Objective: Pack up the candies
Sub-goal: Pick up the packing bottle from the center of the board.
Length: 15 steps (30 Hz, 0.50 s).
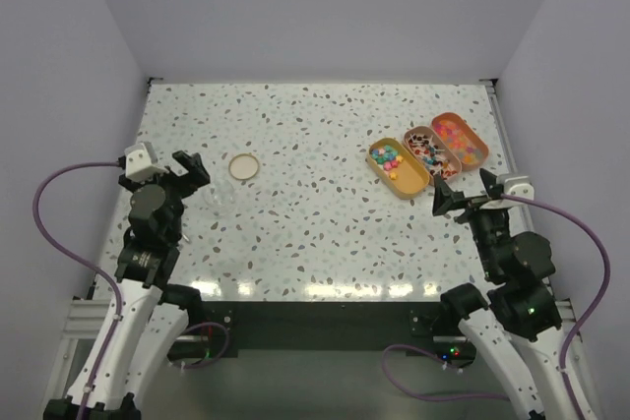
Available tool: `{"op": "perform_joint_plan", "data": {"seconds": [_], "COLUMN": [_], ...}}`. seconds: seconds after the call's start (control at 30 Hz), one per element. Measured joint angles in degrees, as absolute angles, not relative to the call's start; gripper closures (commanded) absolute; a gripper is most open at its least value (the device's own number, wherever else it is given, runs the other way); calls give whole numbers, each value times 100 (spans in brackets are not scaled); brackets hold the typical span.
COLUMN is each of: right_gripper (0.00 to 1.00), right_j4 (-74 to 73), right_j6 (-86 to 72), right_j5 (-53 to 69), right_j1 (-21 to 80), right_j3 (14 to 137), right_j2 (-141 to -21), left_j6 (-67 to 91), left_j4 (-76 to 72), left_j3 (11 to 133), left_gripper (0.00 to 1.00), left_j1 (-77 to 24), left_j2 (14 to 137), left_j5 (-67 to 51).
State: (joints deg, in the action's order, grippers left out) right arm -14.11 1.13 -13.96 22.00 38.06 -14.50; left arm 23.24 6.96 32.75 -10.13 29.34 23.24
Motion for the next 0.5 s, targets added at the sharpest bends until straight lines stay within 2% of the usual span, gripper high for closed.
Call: {"op": "perform_joint_plan", "data": {"seconds": [0.3, 0.5], "right_gripper": [1, 1], "right_j4": [-1396, -1365], "right_j6": [-62, -130], "right_j5": [-1310, -1267], "right_j1": [2213, 2224], "right_j3": [3618, 3522], "right_j2": [-1330, -1194], "left_j6": [2661, 2910], "left_j4": [1168, 1557], "left_j3": [3573, 3852], "left_gripper": [1, 6], "left_j1": [-1013, -902], "left_j2": [4132, 5190], "left_j5": [2519, 2355]}}
